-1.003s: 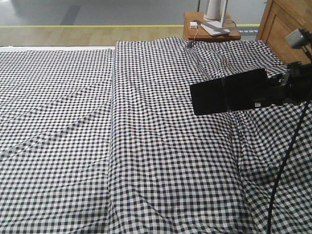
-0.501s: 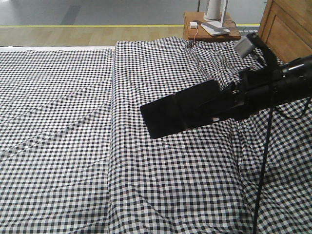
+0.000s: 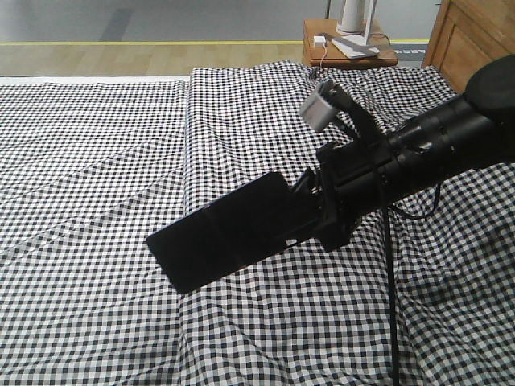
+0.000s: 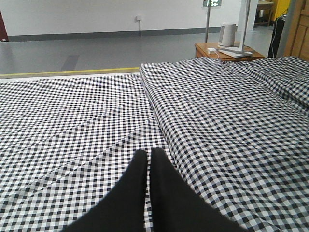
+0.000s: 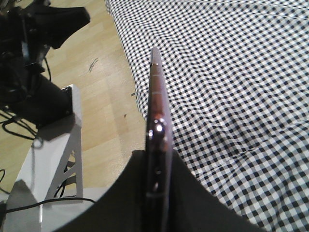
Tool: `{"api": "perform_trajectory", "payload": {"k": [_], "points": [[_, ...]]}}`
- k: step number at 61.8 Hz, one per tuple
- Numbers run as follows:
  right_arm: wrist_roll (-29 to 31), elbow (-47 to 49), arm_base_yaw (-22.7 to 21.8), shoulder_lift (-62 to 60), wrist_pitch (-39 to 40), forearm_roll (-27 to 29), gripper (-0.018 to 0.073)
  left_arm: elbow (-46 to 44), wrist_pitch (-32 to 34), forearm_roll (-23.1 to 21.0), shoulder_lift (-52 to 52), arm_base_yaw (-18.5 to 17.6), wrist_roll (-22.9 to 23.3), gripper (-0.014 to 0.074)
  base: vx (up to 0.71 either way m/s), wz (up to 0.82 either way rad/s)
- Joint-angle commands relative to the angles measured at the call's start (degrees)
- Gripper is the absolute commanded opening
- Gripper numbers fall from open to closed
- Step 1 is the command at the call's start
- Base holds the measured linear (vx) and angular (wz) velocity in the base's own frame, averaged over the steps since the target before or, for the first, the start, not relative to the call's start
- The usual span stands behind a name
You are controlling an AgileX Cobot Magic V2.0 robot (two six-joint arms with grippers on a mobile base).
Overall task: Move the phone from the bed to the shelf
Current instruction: 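Lift the phone with the right gripper up off the bed, then hold the phone in the right gripper while the base turns away from the bed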
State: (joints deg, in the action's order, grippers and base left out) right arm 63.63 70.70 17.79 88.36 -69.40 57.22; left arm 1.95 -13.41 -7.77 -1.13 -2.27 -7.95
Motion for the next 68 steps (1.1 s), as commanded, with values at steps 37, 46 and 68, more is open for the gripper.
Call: {"api": "perform_trajectory", "payload": {"k": [37, 46, 68], "points": [[-0.42, 1.41, 2.41, -7.21, -4.59, 2.36, -0.0001, 0.09, 4.09, -0.55, -0.28, 0.04, 0.22, 0.0001, 0.0, 0.0], [-0.42, 1.41, 2.41, -7.21, -4.59, 2.26, -0.0001, 0.09, 4.09, -0.55, -0.28, 0.04, 0.22, 0.0001, 0.0, 0.0], [-0.42, 1.41, 2.41, -7.21, -4.59, 2.26, -0.0001, 0.09, 4.09, -0.55, -0.28, 0.04, 0.22, 0.0001, 0.0, 0.0]]}}
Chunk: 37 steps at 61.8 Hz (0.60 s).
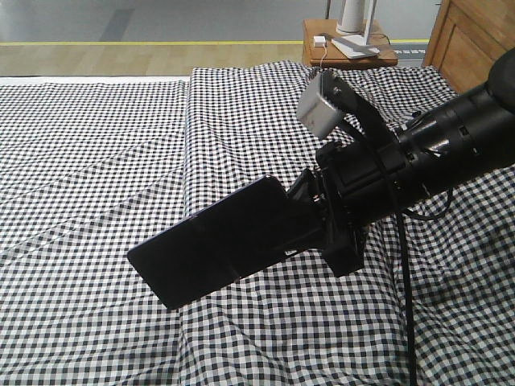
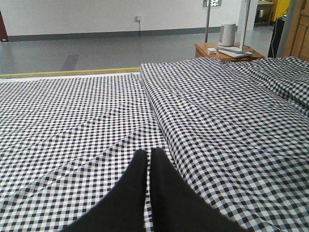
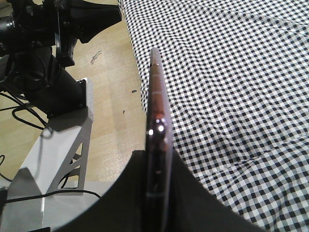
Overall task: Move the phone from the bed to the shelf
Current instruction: 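Hold the phone in the right gripper while the base turns away from the bed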
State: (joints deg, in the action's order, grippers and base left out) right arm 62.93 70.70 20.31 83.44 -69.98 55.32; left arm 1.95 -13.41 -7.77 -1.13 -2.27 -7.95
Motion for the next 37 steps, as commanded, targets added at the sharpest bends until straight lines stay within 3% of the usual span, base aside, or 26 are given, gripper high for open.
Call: {"api": "perform_trajectory", "payload": {"k": [1, 37], "points": [[0.27, 1.41, -0.1, -2.29, -4.0, 4.15, -0.0001, 0.09, 4.09, -0.55, -0.28, 0.04, 0.22, 0.0001, 0.0, 0.0], [0.27, 1.41, -0.1, -2.29, -4.0, 4.15, -0.0001, 0.09, 4.09, -0.55, -0.28, 0.04, 0.22, 0.0001, 0.0, 0.0]]}}
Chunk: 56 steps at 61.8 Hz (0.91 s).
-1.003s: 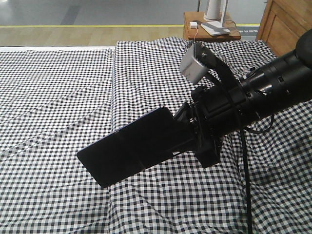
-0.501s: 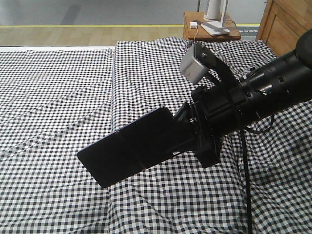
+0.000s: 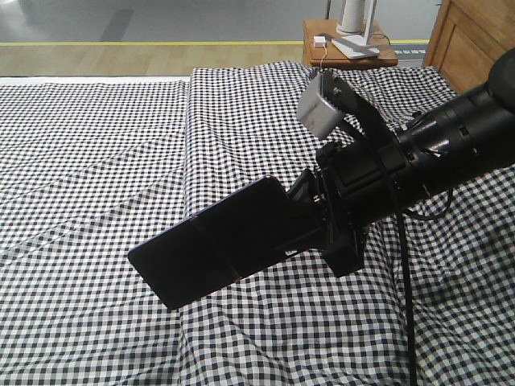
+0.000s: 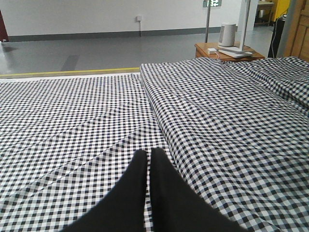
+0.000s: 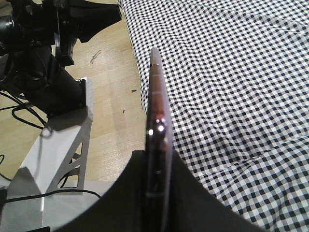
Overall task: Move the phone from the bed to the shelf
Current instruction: 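Hold the phone in the right gripper while the base turns away from the bed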
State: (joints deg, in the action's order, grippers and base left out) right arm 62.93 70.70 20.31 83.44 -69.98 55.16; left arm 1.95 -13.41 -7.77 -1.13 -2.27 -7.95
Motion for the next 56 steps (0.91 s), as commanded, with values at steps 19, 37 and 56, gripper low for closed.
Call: {"api": "perform_trajectory", "payload": {"k": [19, 37, 56], "points": [[0.27, 1.41, -0.1, -2.29, -4.0, 4.32, -0.0001, 0.09, 4.09, -0.55, -0.28, 0.04, 0.22, 0.0001, -0.02, 0.01], [0.45, 1.41, -0.1, -2.29, -3.95, 4.33, -0.0001, 0.09, 4.09, -0.55, -0.28, 0.04, 0.22, 0.0001, -0.08, 0.11], [0.45, 1.41, -0.1, -2.29, -3.95, 4.33, -0.0001, 0.09, 4.09, -0.55, -0.28, 0.04, 0.22, 0.0001, -0.1, 0.33]]}}
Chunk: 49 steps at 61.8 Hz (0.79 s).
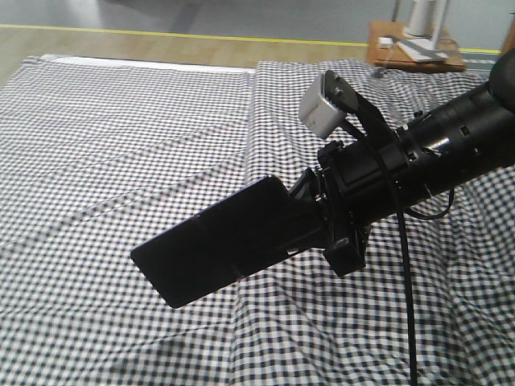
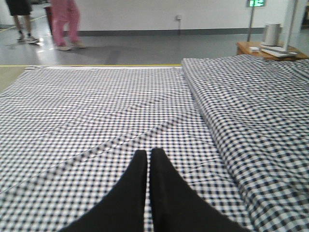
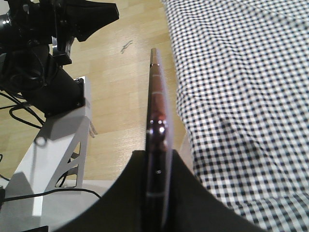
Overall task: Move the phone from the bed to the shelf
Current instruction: 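Hold the phone in the right gripper while the base turns away from the bed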
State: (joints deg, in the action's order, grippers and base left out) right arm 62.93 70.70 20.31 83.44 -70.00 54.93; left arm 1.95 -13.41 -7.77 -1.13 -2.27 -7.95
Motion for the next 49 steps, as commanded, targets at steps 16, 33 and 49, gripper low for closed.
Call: {"api": "perform_trajectory", "payload": {"k": [16, 33, 49], "points": [[0.45, 1.41, -0.1, -2.29, -3.93, 4.56, -0.0001, 0.09, 4.09, -0.55, -0.28, 0.04, 0.22, 0.0001, -0.12, 0.47], [0.5, 1.41, -0.1, -2.29, -3.93, 4.56, -0.0001, 0.09, 4.09, -0.55, -0.28, 0.04, 0.22, 0.0001, -0.13, 0.52], [0.5, 1.41, -0.1, -2.29, -3.98, 4.56, -0.0001, 0.09, 4.09, -0.55, -0.28, 0.04, 0.22, 0.0001, -0.13, 0.49]]}}
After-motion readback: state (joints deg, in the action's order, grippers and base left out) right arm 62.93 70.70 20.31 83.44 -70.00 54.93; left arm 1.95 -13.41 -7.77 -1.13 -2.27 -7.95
